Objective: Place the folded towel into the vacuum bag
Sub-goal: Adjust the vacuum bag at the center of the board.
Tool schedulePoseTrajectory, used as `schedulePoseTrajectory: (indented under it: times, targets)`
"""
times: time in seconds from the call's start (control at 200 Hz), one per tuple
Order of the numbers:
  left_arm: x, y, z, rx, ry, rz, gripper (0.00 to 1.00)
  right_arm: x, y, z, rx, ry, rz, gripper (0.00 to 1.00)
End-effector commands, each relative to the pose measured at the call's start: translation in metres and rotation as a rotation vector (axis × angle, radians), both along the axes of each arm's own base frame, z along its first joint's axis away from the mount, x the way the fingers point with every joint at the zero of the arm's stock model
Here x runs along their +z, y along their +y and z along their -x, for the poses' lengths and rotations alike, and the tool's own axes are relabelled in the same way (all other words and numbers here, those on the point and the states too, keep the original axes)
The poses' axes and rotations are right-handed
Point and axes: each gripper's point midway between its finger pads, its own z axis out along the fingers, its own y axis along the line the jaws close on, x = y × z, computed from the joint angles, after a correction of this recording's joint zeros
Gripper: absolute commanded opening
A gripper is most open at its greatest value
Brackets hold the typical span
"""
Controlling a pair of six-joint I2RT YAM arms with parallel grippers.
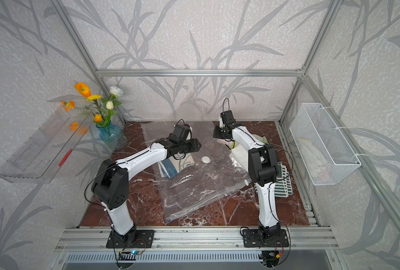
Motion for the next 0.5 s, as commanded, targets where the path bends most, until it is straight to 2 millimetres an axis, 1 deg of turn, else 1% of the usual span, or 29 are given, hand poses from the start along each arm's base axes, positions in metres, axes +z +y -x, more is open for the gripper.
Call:
schedulePoseTrajectory:
  times: [0.0,0.07,0.11,0.205,0.295,0.35,0.4,0.44,0.495]
  targets:
    - [-0.046,-0.003,-0.002,-0.06,0.096,-0.106,0.52,0.015,0.0,-0.005,-0.017,-0.026,-0.059,0.0]
    - [-0.068,0.018,-0.007,-0.01,0.133,-0.206,0.51,0.016,-0.004,-0.006,-0.026,-0.025,-0.066,0.0]
    - [-0.076,0.031,-0.009,0.019,0.153,-0.237,0.51,0.016,-0.007,-0.007,-0.032,-0.025,-0.067,0.0]
    - [-0.095,0.063,-0.006,0.058,0.213,-0.333,0.51,0.016,-0.013,-0.008,-0.04,-0.025,-0.067,0.0]
    - [-0.101,0.101,0.006,0.102,0.261,-0.471,0.51,0.014,-0.019,-0.011,-0.057,-0.022,-0.061,0.0]
    - [-0.101,0.12,0.013,0.127,0.281,-0.509,0.51,0.015,-0.021,-0.014,-0.058,-0.033,-0.053,0.0]
    - [-0.1,0.124,0.018,0.132,0.284,-0.493,0.51,0.015,-0.02,-0.017,-0.047,-0.035,-0.049,0.0]
    - [-0.097,0.116,0.018,0.114,0.274,-0.444,0.51,0.014,-0.015,-0.019,-0.036,-0.035,-0.05,0.0]
    - [-0.095,0.1,0.019,0.081,0.272,-0.37,0.52,0.01,-0.006,-0.023,-0.015,-0.03,-0.042,0.0]
